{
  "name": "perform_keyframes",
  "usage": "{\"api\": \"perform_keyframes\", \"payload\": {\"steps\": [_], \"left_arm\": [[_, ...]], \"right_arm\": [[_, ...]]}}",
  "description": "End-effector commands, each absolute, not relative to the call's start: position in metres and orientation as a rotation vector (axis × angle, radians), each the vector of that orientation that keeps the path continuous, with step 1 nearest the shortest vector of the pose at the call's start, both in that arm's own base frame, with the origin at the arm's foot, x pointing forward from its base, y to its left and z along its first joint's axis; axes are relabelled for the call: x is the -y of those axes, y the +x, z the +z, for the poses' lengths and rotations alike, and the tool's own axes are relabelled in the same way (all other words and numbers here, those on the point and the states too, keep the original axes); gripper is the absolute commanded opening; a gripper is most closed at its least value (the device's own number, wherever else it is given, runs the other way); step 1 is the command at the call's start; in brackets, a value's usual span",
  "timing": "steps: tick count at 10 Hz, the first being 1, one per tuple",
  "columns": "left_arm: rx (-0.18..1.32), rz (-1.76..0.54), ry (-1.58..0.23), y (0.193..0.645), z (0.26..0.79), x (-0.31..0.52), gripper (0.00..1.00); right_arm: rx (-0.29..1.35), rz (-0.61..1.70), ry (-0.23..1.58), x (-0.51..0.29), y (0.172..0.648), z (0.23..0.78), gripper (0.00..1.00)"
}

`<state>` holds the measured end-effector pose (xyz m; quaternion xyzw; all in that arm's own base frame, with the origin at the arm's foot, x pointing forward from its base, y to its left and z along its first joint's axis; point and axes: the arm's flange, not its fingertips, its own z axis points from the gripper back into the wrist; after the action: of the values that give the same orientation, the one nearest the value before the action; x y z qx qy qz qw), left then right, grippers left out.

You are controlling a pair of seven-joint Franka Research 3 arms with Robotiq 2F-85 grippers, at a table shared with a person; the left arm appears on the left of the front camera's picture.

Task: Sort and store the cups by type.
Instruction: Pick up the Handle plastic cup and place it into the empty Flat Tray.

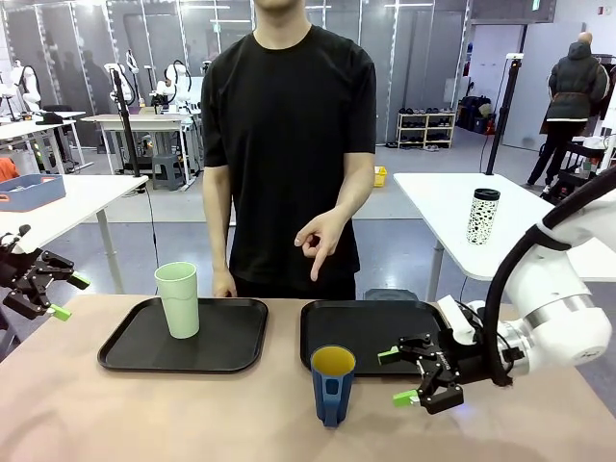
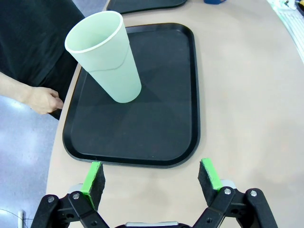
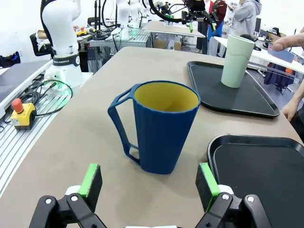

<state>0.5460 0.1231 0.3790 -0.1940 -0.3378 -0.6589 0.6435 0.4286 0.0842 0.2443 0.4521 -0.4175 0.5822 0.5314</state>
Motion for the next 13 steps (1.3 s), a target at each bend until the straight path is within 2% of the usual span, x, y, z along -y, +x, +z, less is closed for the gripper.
{"api": "perform_keyframes", "payload": {"steps": [1, 13], "left_arm": [[0.799, -1.503, -0.457, 0.547, 0.381, -0.123, 1.0], [0.799, -1.503, -0.457, 0.547, 0.381, -0.123, 1.0]], "right_arm": [[0.994, 1.402, 1.075, -0.104, 0.438, 0.239, 1.0], [0.96, 1.375, 1.117, -0.175, 0.452, 0.211, 1.0]]}}
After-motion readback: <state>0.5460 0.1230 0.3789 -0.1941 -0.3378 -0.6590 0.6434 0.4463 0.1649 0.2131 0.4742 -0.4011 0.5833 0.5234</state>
